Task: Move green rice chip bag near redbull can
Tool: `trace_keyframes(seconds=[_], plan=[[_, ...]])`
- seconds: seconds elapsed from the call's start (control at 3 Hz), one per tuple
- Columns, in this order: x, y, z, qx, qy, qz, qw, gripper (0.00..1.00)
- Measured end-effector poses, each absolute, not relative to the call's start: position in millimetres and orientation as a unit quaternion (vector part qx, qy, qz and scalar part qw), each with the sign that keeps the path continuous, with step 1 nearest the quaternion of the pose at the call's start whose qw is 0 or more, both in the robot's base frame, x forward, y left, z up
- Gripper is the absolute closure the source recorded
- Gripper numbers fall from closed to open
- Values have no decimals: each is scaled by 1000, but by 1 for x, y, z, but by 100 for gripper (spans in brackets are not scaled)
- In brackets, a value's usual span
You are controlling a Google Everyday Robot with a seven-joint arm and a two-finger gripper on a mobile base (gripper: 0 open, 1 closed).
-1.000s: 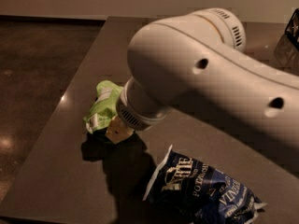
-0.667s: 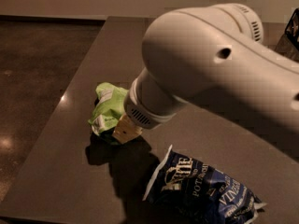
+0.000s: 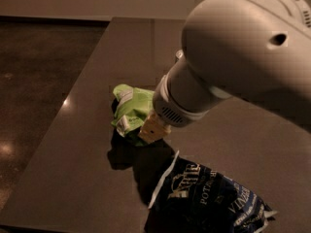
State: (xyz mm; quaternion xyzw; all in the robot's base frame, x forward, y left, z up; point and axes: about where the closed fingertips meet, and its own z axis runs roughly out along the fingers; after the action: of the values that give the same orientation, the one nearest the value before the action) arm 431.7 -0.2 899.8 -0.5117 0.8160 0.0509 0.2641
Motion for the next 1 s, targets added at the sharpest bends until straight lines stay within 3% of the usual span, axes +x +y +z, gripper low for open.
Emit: trace_keyframes(seconds=[1.0], plan=[[450, -63, 897, -488, 834, 26, 254, 100]])
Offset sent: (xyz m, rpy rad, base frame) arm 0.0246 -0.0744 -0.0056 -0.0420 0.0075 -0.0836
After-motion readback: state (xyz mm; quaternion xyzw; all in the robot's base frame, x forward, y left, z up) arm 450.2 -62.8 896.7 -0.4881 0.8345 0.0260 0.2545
